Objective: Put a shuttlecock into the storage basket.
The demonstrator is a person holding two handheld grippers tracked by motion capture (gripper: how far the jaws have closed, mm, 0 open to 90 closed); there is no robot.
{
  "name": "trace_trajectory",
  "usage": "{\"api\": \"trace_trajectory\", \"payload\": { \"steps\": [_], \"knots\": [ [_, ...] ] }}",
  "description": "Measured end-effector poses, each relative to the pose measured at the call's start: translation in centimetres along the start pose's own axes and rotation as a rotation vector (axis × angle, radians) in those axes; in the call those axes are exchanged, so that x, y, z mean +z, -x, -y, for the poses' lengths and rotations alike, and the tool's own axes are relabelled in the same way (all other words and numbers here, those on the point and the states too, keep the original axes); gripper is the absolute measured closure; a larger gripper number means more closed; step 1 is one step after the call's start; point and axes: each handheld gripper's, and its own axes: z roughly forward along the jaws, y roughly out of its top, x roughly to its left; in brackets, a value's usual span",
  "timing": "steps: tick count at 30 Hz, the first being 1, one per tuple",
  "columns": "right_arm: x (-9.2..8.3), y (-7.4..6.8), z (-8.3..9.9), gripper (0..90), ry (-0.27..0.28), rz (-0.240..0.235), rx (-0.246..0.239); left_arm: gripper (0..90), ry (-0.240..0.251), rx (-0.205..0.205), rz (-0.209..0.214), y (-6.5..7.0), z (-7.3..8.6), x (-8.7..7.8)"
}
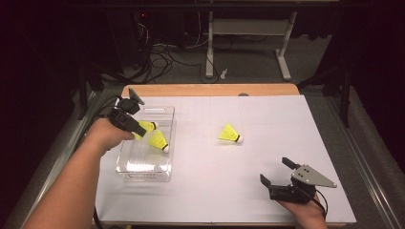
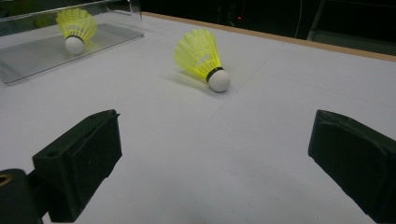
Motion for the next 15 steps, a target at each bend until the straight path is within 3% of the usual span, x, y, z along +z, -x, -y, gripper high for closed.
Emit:
{"api": "trace_trajectory", "payload": {
  "steps": [15],
  "knots": [
    [0.0,0.1,0.1,3.3,-0.006,-0.001,0.005,89.2,-0.010,0.000,-0.001,-1.4,-1.1,1.7]
  ]
}}
